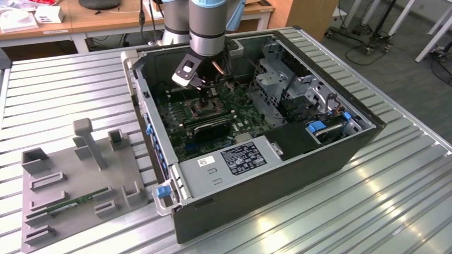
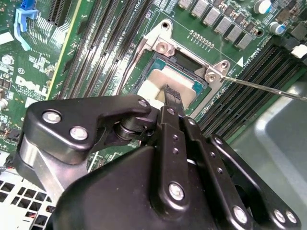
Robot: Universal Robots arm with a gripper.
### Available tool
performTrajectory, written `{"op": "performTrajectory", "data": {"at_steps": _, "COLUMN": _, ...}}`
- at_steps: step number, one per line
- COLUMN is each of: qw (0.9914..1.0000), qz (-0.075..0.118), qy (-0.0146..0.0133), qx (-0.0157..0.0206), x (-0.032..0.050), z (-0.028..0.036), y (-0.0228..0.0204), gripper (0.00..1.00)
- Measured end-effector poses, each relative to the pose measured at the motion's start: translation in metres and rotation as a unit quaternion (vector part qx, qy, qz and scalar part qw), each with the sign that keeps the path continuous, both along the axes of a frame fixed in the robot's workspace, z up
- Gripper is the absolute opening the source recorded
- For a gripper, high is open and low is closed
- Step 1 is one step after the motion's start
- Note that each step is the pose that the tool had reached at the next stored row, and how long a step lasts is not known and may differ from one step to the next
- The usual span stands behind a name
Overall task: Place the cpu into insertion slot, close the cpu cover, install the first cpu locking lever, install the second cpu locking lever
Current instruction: 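Place the cpu into insertion slot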
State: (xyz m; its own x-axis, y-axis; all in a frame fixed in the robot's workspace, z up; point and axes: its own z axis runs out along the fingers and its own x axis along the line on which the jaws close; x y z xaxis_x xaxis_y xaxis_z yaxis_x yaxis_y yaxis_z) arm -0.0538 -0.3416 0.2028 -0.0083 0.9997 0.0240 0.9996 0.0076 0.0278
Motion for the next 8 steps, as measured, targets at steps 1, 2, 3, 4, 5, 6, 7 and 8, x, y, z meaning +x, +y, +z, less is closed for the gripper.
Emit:
{"op": "performTrajectory", "data": {"at_steps": 1, "qw": 1.0, "qz": 0.0, "qy": 0.0, "qx": 0.0, "x": 0.0, "z": -0.0001, "y": 0.0, "gripper": 0.11}}
{"op": "performTrajectory", "data": {"at_steps": 2, "qw": 1.0, "qz": 0.0, "qy": 0.0, "qx": 0.0, "x": 0.0, "z": -0.0002, "y": 0.0, "gripper": 0.11}}
{"op": "performTrajectory", "data": {"at_steps": 3, "qw": 1.0, "qz": 0.0, "qy": 0.0, "qx": 0.0001, "x": 0.0, "z": -0.0003, "y": 0.0001, "gripper": 0.11}}
{"op": "performTrajectory", "data": {"at_steps": 4, "qw": 1.0, "qz": 0.0, "qy": -0.0001, "qx": 0.0001, "x": 0.0, "z": -0.0003, "y": 0.0001, "gripper": 0.11}}
{"op": "performTrajectory", "data": {"at_steps": 5, "qw": 1.0, "qz": 0.0, "qy": -0.0001, "qx": 0.0001, "x": 0.0, "z": -0.0003, "y": 0.0, "gripper": 0.11}}
{"op": "performTrajectory", "data": {"at_steps": 6, "qw": 1.0, "qz": 0.0, "qy": -0.0001, "qx": 0.0001, "x": 0.0, "z": -0.0005, "y": 0.0001, "gripper": 0.11}}
{"op": "performTrajectory", "data": {"at_steps": 7, "qw": 1.0, "qz": 0.0, "qy": -0.0002, "qx": 0.0003, "x": 0.0001, "z": -0.001, "y": 0.0001, "gripper": 0.11}}
{"op": "performTrajectory", "data": {"at_steps": 8, "qw": 1.0, "qz": 0.0, "qy": -0.0002, "qx": 0.0003, "x": 0.0001, "z": -0.0017, "y": 0.0001, "gripper": 0.11}}
